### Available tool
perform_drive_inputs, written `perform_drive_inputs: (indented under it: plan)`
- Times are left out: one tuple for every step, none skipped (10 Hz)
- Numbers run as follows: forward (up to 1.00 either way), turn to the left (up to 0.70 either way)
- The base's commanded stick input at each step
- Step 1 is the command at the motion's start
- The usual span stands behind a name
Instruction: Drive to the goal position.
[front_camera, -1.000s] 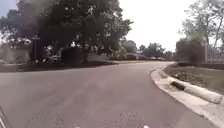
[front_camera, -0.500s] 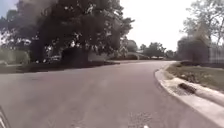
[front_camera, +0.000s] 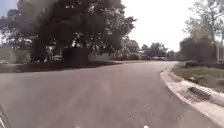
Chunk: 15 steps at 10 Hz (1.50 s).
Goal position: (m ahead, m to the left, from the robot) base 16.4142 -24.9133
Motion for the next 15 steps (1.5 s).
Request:
perform_drive_inputs:
  plan:
    - [0.69, 0.02]
    - [0.69, -0.15]
    - [0.69, -0.32]
    - [0.69, -0.24]
    - [0.69, -0.01]
    - [0.69, 0.03]
    - [0.69, 0.03]
    - [0.69, 0.03]
    - [0.69, -0.08]
    - [0.69, -0.32]
    - [0.69, -0.09]
    - [0.69, 0.03]
    - [0.69, 0.03]
    - [0.69, 0.03]
    - [0.69, 0.03]
